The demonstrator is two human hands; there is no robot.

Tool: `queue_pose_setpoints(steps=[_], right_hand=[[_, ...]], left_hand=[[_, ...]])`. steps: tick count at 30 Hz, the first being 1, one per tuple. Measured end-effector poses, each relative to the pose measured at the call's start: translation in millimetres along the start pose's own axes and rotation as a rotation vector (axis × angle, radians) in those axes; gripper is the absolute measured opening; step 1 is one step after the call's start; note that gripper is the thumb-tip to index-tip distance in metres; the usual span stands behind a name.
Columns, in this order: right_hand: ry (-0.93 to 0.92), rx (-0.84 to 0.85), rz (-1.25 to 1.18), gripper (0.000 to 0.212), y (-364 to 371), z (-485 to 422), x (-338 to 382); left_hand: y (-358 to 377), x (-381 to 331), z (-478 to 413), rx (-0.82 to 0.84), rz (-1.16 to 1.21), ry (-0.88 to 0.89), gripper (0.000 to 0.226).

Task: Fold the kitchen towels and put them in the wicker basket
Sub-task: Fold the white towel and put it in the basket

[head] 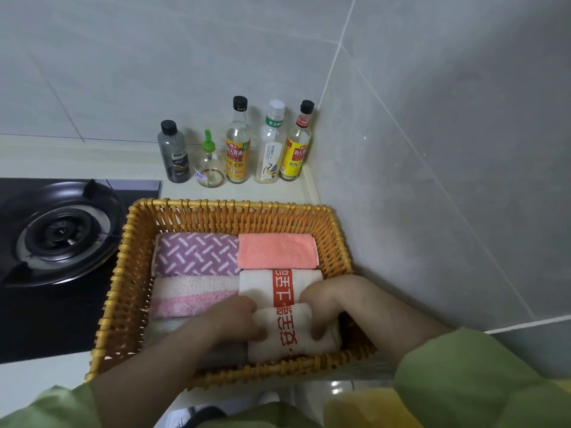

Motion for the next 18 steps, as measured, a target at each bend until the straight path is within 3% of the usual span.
queue_pose_setpoints(steps=[6,10,18], right_hand=[[0.21,0.142,-0.097,0.067,12.4,-6.1,-5.7],[0.049,-0.005,-0.004,0.042,12.2,-7.4,13.5],[-0.027,-0.156,0.146,0.032,7.2,-14.9,8.3]], left_hand=[[2.6,-2.3,-1.8,0.012,-0.104,0.008,0.029],[6.5,-5.9,-3.8,0.027,-0.176,0.013,0.024],[6.8,-7.3,-13.8,-0.097,-0.38,-0.033,0.026]])
Point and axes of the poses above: each hand's wrist, its own z-axis away from the middle knuckle, its own y-axis out of the palm, x = y × z, the point moved 9 cm from there along -z, towards the middle knuckle, and after that the axes turned 1 degree about x, right-handed, at the moved point
